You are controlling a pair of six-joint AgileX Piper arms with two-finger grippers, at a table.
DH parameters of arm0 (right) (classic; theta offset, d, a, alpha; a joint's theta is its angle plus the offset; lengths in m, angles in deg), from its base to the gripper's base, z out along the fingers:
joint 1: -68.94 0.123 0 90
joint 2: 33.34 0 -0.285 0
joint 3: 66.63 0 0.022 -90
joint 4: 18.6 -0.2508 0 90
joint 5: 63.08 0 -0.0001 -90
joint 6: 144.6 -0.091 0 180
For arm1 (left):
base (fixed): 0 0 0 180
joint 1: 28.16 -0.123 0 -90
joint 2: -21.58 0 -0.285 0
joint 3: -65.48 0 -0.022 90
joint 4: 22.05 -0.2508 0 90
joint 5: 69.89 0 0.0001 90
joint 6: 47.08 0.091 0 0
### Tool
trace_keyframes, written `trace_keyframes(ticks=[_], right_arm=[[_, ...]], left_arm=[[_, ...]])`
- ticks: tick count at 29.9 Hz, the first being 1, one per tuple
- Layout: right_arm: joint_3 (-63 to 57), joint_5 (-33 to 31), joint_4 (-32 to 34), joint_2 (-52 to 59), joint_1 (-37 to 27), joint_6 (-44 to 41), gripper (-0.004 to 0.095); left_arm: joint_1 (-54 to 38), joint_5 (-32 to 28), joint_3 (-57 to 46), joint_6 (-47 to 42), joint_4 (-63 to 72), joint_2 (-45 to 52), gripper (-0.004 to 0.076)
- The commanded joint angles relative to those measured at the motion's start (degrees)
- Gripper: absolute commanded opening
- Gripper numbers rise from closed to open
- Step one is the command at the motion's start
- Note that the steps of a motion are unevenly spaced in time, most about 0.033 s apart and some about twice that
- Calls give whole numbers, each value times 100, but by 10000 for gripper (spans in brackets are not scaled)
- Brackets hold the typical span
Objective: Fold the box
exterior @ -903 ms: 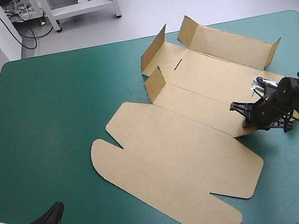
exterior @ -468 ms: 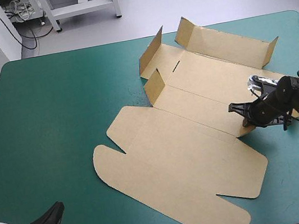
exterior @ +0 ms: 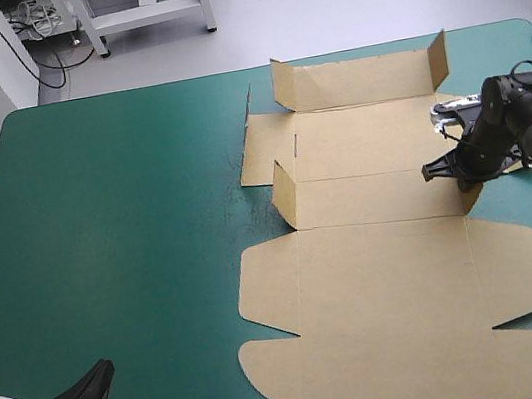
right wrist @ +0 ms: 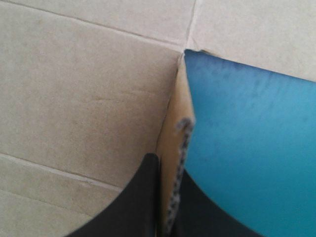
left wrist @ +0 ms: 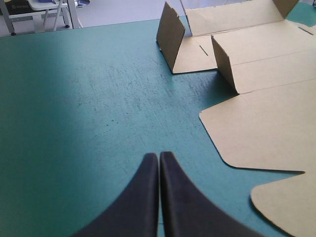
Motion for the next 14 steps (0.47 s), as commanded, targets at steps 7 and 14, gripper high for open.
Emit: trace_keyframes(ticks=[7, 14], right_arm=[[1767, -242, 887, -921, 704, 1093, -16], [2643, -242, 1059, -1673, 1636, 1772, -16]], left_arm=[[-1, -429, 129, 4, 99, 49, -8], [-1, -429, 129, 4, 133, 49, -8]])
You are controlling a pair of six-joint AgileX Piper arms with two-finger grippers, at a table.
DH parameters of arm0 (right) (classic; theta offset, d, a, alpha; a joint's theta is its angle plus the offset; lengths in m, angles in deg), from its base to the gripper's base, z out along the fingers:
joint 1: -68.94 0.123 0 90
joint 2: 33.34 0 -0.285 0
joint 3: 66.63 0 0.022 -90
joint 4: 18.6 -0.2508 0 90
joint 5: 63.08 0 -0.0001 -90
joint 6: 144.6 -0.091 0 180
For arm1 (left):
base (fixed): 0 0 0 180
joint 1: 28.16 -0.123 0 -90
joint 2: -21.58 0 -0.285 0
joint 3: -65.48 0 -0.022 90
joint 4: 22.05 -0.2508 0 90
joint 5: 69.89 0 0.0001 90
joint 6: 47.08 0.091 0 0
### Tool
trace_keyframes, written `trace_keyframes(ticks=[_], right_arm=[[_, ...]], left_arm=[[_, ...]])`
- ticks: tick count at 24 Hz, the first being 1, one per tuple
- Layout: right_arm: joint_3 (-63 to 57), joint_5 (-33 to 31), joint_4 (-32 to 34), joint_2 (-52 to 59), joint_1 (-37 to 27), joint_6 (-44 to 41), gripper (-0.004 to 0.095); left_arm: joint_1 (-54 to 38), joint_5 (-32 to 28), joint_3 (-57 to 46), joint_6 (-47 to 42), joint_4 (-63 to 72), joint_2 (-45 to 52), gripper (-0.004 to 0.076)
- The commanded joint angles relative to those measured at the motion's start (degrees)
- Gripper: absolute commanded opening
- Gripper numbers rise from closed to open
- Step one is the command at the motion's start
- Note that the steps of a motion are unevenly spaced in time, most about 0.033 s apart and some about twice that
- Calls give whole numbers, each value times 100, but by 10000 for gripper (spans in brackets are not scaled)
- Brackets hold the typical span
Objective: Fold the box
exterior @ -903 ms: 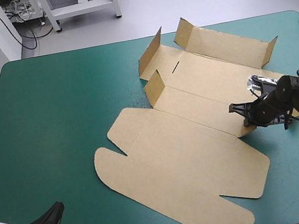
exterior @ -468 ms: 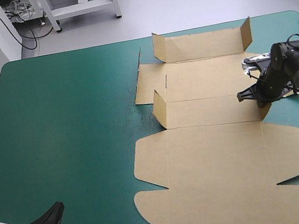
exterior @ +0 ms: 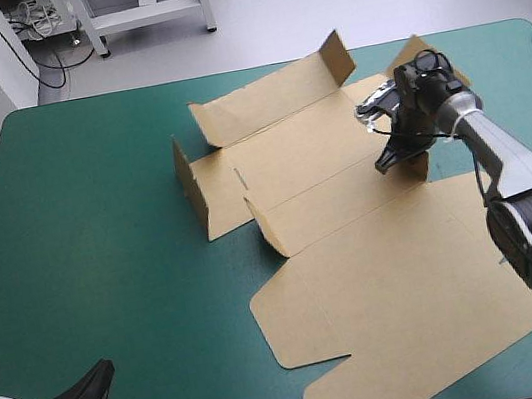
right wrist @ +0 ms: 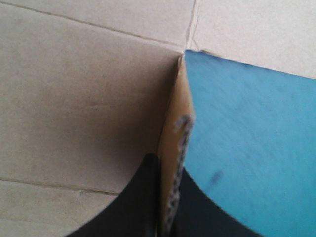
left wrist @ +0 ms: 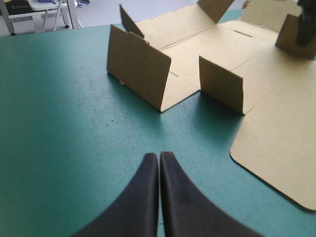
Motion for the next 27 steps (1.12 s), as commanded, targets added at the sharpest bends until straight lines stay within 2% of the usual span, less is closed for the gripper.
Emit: trace_keyframes(ticks=[1, 9, 22, 27], right_arm=[[570, 12, 171, 29, 422, 482, -16], [1223, 12, 305, -462, 1343, 1341, -17], [1329, 41, 142, -517, 2750, 2717, -22], [1329, 280, 189, -534, 2869, 3045, -22]], left_arm=[[-1, -429, 129, 4, 133, 49, -8], [-1, -419, 129, 4, 239, 49, -8], [-1, -419, 129, 19, 242, 49, -8], [-1, -419, 129, 19, 242, 49, -8]])
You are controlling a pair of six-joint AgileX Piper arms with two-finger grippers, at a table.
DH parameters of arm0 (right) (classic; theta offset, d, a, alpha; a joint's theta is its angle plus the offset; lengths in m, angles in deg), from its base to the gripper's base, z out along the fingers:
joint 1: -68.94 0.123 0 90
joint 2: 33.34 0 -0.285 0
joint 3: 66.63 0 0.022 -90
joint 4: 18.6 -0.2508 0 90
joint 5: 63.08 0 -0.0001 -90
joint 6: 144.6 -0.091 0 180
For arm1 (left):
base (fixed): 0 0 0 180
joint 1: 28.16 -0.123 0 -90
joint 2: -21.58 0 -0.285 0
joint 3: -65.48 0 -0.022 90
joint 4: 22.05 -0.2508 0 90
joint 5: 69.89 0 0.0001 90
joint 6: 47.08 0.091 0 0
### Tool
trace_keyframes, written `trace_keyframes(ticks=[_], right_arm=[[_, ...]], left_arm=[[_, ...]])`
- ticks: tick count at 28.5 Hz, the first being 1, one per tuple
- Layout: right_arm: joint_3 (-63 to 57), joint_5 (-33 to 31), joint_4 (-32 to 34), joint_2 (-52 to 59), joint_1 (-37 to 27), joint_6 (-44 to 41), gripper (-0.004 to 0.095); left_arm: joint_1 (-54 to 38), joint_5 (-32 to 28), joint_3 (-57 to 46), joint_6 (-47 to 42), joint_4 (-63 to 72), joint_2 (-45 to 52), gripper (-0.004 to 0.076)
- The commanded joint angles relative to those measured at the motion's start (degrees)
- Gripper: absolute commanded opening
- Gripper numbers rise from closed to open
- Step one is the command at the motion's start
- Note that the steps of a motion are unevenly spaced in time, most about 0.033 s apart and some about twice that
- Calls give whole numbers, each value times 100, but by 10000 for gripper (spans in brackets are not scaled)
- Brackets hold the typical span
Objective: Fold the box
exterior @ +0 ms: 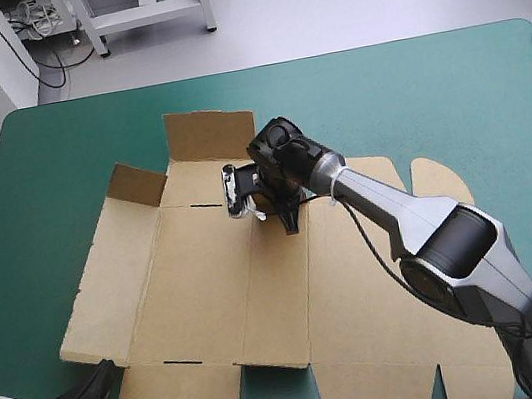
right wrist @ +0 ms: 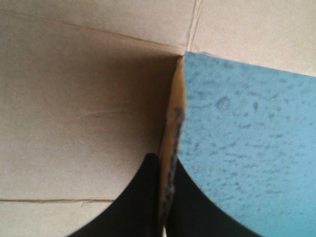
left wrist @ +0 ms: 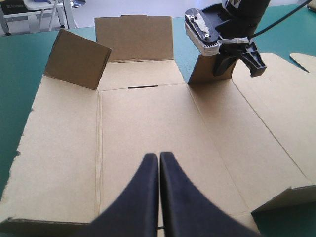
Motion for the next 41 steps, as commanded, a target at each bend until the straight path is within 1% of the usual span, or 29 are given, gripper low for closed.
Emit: trace_keyframes(ticks=[1, 8, 12, 14, 16, 19, 22, 24, 25, 28, 30, 33, 35, 37, 41], right_arm=[[136, 221, -34, 260, 39, 203, -22], [136, 536, 24, 19, 39, 257, -22], [136, 630, 24, -14, 39, 257, -20], [148, 635, 38, -14, 39, 257, -3], [157, 650, 54, -14, 39, 257, 58], [279, 635, 29, 8, 39, 247, 203], [607, 635, 24, 8, 39, 45, 355], [912, 541, 24, 8, 39, -148, 412], [1051, 479, 24, 8, 39, -251, 421], [1613, -66, 24, 8, 39, -672, 421], [1918, -105, 13, 90, 39, -1293, 421], [2046, -105, -26, 401, 65, -1417, 421], [2034, -115, -26, 676, 65, -1825, 414], [2034, -115, 26, 1007, 65, -2318, 369], [2026, -115, 15, 1675, 65, -2623, 232]], left_arm=[[-1, -419, 129, -1, 136, 49, -8], [-1, -419, 129, 4, 136, 49, -8], [-1, -419, 129, 4, 136, 49, -8], [-1, -419, 129, 4, 136, 49, -8], [-1, -419, 129, 4, 136, 49, -8], [-1, -419, 129, 12, 136, 49, -8], [-1, -419, 129, 2, 136, 49, -8], [-1, -419, 129, 2, 136, 49, -8], [-1, -419, 129, 2, 136, 49, -8], [-1, -419, 129, 2, 136, 49, -8], [-1, -419, 129, 31, 146, 49, -8], [-1, -419, 129, 111, 182, 49, -8], [-1, -419, 129, 111, 182, 49, -8], [-1, -419, 129, 111, 182, 49, -8], [-1, -409, 129, 136, 182, 49, -8]])
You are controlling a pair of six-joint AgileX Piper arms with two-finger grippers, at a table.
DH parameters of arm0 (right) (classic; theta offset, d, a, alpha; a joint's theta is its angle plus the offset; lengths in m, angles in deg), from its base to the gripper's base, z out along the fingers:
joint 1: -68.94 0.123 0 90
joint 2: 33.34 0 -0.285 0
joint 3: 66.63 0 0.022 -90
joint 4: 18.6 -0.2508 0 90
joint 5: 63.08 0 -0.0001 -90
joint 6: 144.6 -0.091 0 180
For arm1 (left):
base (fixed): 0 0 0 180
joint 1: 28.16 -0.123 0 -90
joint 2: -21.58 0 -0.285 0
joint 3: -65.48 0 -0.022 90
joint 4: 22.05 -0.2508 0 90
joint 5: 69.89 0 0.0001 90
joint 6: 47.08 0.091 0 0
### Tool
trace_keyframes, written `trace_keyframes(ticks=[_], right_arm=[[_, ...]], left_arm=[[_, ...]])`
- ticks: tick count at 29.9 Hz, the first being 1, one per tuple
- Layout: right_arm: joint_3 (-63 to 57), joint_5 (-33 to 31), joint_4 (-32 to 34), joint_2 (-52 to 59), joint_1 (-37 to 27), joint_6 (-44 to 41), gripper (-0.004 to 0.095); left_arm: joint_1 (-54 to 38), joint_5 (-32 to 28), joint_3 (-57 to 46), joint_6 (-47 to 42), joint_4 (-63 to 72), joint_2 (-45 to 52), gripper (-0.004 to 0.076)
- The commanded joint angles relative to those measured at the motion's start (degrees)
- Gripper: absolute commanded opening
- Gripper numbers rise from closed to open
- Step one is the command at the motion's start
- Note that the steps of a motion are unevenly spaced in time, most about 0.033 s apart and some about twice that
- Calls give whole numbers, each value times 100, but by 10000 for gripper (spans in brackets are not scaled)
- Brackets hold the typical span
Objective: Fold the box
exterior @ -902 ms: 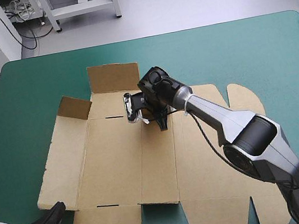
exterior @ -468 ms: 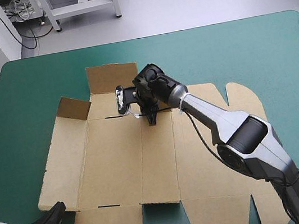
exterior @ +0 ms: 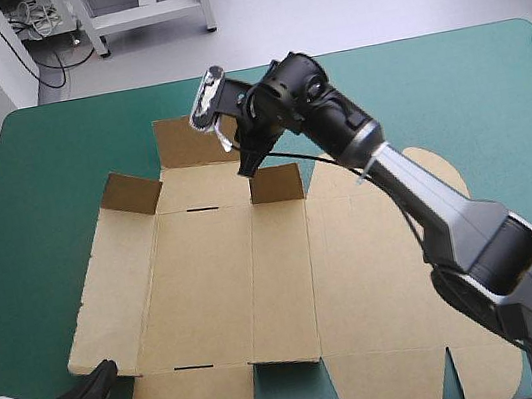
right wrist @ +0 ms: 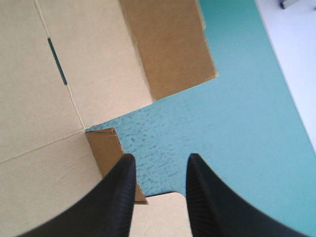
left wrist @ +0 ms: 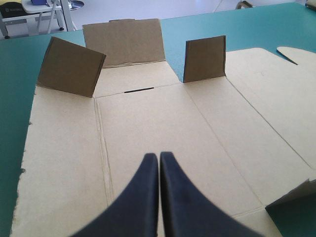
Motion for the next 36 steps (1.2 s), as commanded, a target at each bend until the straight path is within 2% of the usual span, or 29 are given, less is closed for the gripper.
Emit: trace_keyframes(ticks=[1, 4, 5, 9, 12, 20, 32, 36], right_arm=[[200, 192, 79, 974, 15, -412, 185], [195, 192, 120, 1441, 15, -877, 4], [195, 192, 135, 1564, 15, -1019, -18], [97, 192, 239, 2135, 15, -1614, -18], [-522, 192, 341, 2737, 15, -1861, -17], [-3620, 215, 402, 4935, 15, -2588, -17], [-7655, 1066, 246, 8164, 15, -3808, -18], [-8652, 1343, 86, 8950, 15, -3822, -17]], left_arm=[[-1, -409, 129, 10, 132, 49, -8], [-1, -409, 129, 10, 123, 49, -8], [-1, -409, 129, 10, 123, 49, -8], [-1, -409, 129, 10, 123, 49, -8], [-1, -409, 129, 10, 123, 49, -8], [-1, -409, 129, 10, 103, 49, -8], [-1, -409, 129, 10, 103, 49, -4], [-1, -409, 129, 10, 113, 49, -6]])
